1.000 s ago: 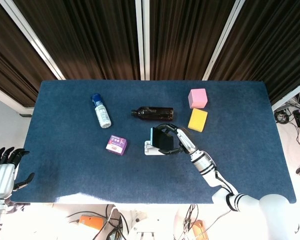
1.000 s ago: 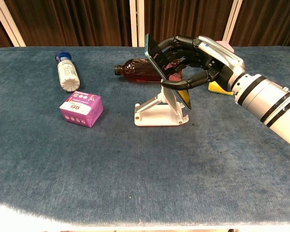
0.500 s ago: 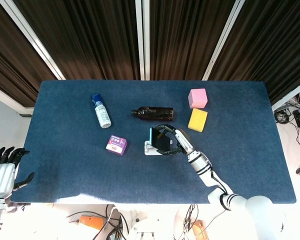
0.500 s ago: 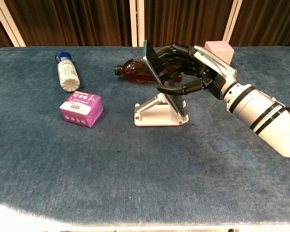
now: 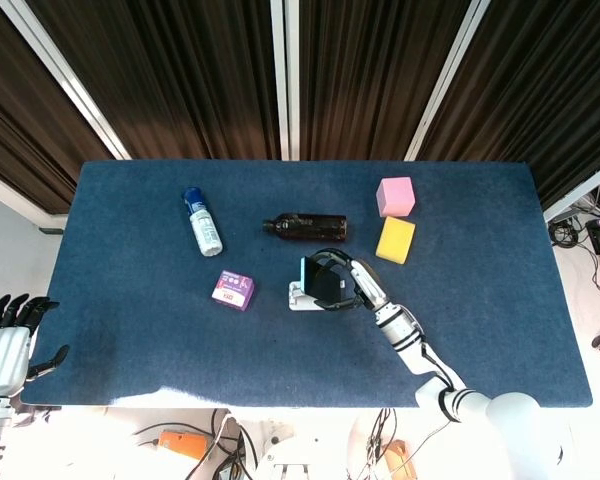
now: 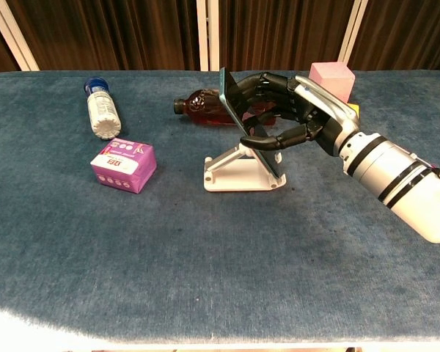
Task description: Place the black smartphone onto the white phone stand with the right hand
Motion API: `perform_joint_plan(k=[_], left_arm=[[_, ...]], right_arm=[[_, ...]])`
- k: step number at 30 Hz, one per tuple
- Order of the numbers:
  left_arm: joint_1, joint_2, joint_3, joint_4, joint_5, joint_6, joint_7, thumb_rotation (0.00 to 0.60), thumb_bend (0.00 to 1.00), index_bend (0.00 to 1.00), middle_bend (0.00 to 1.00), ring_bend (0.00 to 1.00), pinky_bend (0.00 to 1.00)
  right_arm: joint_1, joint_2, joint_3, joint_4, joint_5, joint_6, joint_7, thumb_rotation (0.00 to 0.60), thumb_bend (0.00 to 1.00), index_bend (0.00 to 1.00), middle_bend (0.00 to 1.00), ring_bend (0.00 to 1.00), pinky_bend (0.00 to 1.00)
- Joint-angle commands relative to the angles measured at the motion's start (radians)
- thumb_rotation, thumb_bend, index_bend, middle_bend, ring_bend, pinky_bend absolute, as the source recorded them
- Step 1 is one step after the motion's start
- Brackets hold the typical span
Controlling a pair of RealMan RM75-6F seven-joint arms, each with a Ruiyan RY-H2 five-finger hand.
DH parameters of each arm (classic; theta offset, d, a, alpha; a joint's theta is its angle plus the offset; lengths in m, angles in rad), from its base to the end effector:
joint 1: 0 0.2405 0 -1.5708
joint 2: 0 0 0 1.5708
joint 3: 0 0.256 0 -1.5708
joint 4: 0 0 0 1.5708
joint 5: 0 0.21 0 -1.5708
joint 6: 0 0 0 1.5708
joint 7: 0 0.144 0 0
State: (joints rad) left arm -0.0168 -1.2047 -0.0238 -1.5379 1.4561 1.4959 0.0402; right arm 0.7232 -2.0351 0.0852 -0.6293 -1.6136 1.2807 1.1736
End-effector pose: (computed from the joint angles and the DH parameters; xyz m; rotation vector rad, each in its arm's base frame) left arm -0.3362 0.1535 0.1383 -1.3246 -0.9522 -0.7999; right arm -0.1588 -0.3407 -0.0890 1.5439 -1.7018 1.8566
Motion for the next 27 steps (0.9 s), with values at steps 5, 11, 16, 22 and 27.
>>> perform_joint_plan(k=[5, 11, 16, 22, 27], left_arm=[[0.0, -0.003, 0.0, 0.004, 0.0, 0.0, -0.004, 0.6, 0.18, 0.24, 0.19, 0.09, 0.0], [0.0, -0.005, 0.0, 0.008, 0.0, -0.001, -0.007, 0.6, 0.18, 0.24, 0.19, 0.09, 0.0], [0.0, -0.003, 0.0, 0.01, 0.002, 0.0, -0.01, 0.6, 0.18, 0.24, 0.19, 0.09, 0.0], [0.0, 0.002, -0.001, 0.014, 0.003, 0.001, -0.013, 0.6, 0.18, 0.24, 0.19, 0.09, 0.0], [-0.002, 0.001, -0.002, 0.021, 0.012, 0.005, -0.024, 0.6, 0.18, 0.24, 0.19, 0.09, 0.0]], right_arm=[[-0.005, 0.007, -0.011, -0.014, -0.002, 0.005, 0.007, 0.6, 0.24, 0.32, 0.29, 0.18, 0.33], [-0.013, 0.016, -0.013, -0.04, 0.006, 0.005, -0.003, 0.6, 0.24, 0.27, 0.26, 0.14, 0.32], [-0.02, 0.044, -0.018, -0.075, 0.006, 0.005, -0.02, 0.6, 0.23, 0.17, 0.19, 0.05, 0.2], [-0.067, 0.216, -0.02, -0.248, 0.007, 0.055, -0.295, 0.6, 0.2, 0.04, 0.09, 0.0, 0.05], [-0.169, 0.514, -0.037, -0.598, 0.054, 0.081, -0.696, 0.6, 0.2, 0.05, 0.09, 0.0, 0.05]])
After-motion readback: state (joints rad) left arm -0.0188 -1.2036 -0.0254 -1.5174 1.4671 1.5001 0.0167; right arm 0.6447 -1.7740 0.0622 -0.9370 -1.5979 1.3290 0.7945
